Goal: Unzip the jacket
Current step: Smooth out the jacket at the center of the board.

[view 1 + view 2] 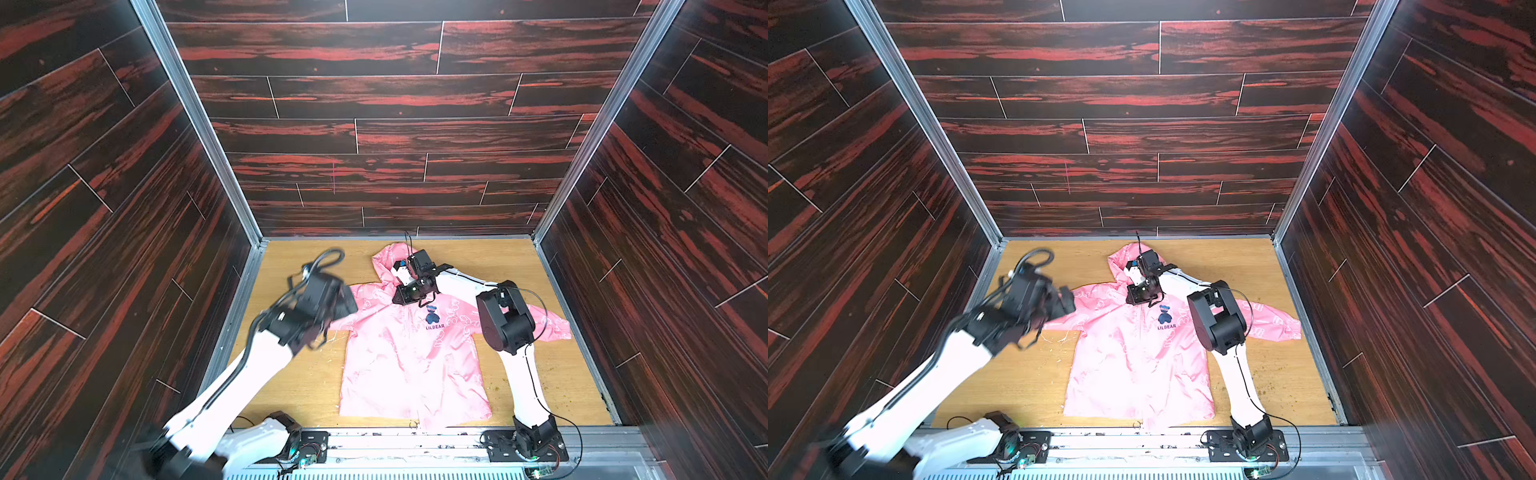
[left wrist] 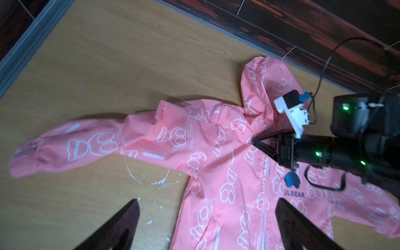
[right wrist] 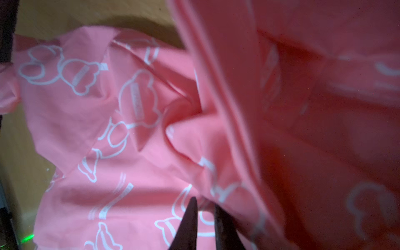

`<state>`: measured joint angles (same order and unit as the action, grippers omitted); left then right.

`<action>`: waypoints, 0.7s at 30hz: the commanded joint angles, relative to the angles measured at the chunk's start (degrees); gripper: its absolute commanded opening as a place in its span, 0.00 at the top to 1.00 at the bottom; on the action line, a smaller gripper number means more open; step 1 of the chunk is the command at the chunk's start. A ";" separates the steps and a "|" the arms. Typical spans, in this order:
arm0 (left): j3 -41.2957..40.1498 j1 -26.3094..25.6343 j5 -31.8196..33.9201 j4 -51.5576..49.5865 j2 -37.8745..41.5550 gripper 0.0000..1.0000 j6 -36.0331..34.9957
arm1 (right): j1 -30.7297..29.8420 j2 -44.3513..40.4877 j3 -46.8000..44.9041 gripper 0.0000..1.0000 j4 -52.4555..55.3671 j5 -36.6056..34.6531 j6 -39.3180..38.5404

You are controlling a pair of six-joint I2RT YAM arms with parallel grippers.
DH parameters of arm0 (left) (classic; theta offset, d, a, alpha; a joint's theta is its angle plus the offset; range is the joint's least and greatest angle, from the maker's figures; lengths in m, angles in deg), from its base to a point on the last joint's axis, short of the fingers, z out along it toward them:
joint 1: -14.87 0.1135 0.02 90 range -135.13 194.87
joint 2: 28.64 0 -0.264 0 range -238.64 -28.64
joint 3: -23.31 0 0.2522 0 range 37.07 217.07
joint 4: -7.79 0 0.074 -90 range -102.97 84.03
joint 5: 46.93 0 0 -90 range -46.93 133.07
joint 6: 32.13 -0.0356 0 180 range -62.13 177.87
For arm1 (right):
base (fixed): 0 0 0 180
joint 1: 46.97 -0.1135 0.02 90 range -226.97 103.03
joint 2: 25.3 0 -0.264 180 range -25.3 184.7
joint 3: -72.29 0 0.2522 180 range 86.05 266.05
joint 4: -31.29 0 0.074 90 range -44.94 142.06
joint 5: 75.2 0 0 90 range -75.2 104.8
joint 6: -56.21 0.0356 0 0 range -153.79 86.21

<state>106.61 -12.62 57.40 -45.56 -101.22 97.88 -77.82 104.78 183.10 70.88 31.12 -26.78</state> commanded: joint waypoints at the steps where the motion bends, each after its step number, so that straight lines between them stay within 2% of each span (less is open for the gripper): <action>1: 11.59 2.46 -8.34 1.22 -12.68 0.17 -7.93 | 1.69 -7.03 -2.51 0.80 5.46 -2.23 -0.89; 4: 26.13 3.93 -12.94 -2.58 -25.99 0.46 -7.94 | 3.60 -12.04 -3.85 0.79 5.47 -1.12 0.40; 6: 34.26 5.08 -19.46 -2.98 -34.68 0.67 -6.39 | 4.98 -14.59 -4.39 0.79 5.52 -0.22 1.30; 8: 40.15 5.42 -24.51 -1.51 -41.02 0.78 -4.74 | 6.08 -16.00 -4.80 0.79 5.10 0.38 2.33; 14: 58.24 5.42 -30.16 -8.29 -59.72 1.00 -4.93 | 7.65 -16.05 -5.18 0.81 3.13 2.30 5.93; 17: 61.83 5.47 -29.68 -10.24 -64.28 1.00 -6.53 | 7.74 -15.74 -5.47 0.82 1.99 3.19 7.80; 21: 59.96 6.50 -29.89 -10.33 -65.81 1.00 -8.12 | 7.74 -14.83 -5.47 0.82 -0.19 8.13 10.00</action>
<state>165.90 -7.06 29.12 -52.82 -168.30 91.41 -69.82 88.72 178.23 72.65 35.21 -19.51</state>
